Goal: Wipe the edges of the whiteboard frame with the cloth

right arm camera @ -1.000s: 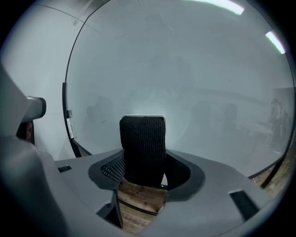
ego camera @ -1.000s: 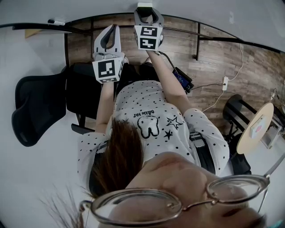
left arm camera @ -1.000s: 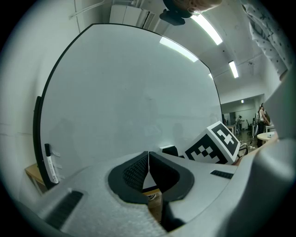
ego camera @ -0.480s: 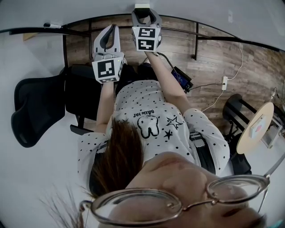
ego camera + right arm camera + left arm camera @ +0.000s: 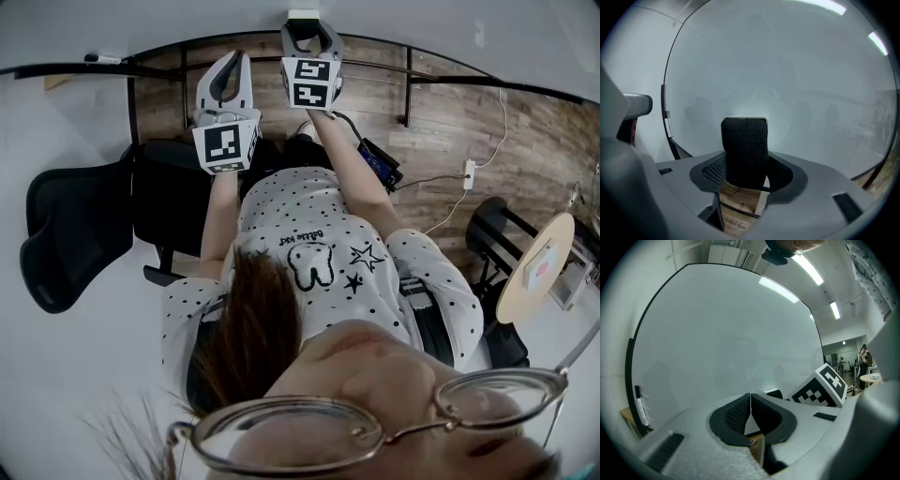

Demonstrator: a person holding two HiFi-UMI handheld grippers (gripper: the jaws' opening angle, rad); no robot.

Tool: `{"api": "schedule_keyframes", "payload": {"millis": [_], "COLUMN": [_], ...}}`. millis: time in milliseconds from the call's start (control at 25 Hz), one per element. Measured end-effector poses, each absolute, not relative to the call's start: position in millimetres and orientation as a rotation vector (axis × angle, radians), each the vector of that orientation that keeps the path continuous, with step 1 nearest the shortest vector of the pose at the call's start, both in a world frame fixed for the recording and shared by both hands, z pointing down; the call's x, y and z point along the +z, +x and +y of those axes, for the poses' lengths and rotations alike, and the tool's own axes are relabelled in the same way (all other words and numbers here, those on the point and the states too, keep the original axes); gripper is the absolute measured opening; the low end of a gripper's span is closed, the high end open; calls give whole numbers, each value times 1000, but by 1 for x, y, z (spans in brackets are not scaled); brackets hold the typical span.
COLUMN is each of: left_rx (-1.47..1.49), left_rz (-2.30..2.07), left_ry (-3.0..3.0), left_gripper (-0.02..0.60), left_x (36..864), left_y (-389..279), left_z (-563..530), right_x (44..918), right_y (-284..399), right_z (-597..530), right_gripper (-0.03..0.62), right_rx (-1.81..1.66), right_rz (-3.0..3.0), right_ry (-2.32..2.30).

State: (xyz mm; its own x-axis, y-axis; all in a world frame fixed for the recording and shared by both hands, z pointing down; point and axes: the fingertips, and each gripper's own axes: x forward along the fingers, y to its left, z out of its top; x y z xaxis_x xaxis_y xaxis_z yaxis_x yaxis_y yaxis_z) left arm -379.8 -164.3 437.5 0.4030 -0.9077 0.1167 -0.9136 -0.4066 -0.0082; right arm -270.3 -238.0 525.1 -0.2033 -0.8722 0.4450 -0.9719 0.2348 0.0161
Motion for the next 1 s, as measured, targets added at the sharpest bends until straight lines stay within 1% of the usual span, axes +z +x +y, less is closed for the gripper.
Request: {"api": "schedule_keyframes", "payload": {"millis": [1000], "left_rx": [152], "left_rz": [-1681], "left_ry": [2588], "left_gripper": [20], "left_x": [440], "left_y": [-324], "left_z": [-158], "right_x": [528], "right_y": [-211], "right_z": [-235], "right_gripper": [238], "right_rx": [374], "right_rz": [-2152], "right_ry": [1708]}}
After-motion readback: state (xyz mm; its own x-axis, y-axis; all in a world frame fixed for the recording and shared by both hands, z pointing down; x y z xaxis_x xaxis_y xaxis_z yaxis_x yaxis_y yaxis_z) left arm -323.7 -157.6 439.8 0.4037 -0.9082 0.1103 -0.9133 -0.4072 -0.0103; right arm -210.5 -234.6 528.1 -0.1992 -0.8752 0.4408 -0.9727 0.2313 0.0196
